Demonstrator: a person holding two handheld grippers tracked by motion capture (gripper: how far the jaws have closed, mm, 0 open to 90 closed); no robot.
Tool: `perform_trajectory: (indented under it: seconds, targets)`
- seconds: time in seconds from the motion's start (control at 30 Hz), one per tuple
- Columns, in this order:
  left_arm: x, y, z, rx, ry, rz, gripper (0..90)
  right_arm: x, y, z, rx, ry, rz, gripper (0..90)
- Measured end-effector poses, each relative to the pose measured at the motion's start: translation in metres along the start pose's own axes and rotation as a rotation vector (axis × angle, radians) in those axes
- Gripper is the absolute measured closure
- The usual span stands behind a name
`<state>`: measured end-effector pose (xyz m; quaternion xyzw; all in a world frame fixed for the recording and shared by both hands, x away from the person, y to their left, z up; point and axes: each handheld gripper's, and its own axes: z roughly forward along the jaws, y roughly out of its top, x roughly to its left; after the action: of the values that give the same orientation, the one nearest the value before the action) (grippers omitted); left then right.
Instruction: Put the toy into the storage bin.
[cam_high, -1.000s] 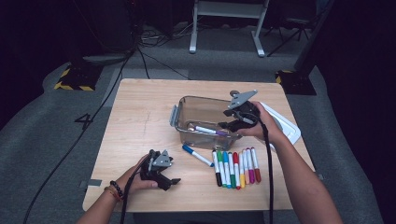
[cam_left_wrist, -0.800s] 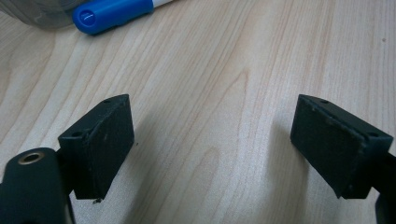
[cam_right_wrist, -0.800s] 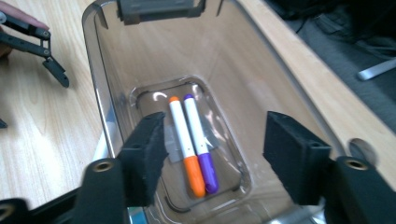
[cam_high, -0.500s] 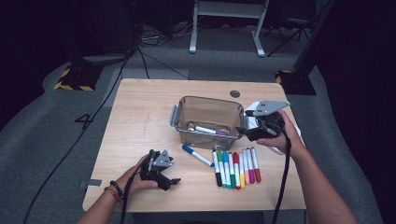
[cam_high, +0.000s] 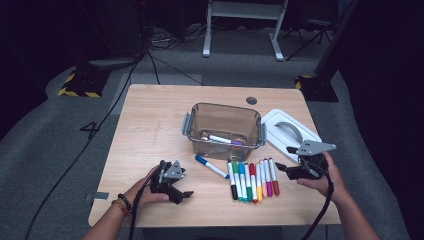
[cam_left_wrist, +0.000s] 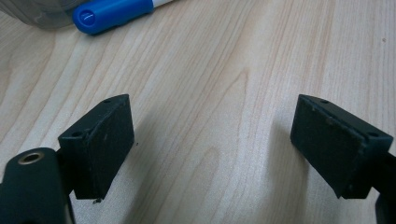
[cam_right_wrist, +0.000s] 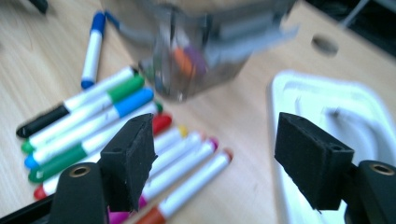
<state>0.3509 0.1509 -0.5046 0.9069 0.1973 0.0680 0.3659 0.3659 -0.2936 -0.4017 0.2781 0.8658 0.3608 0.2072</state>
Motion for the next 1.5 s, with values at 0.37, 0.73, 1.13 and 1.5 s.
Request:
perform_trajectory:
  seconds: [0.37,0.73,1.13,1.5]
  targets:
    - [0.000,0.000,0.000,0.000,0.001,0.000,13.9,0.018,-0.055,0.024,0.110,0.047,0.059,28.4]
    - [0.000,0.000,0.000,0.000,0.001,-0.001,13.9,0.022,-0.066,0.035,0.120,0.063,0.109,28.5]
    - [0.000,0.000,0.000,-0.002,0.000,0.000,13.9,0.005,-0.082,0.035,0.157,-0.001,0.185,49.4]
    - [0.000,0.000,0.000,-0.002,0.001,0.000,13.9,-0.012,-0.095,0.028,0.135,-0.061,0.250,73.5]
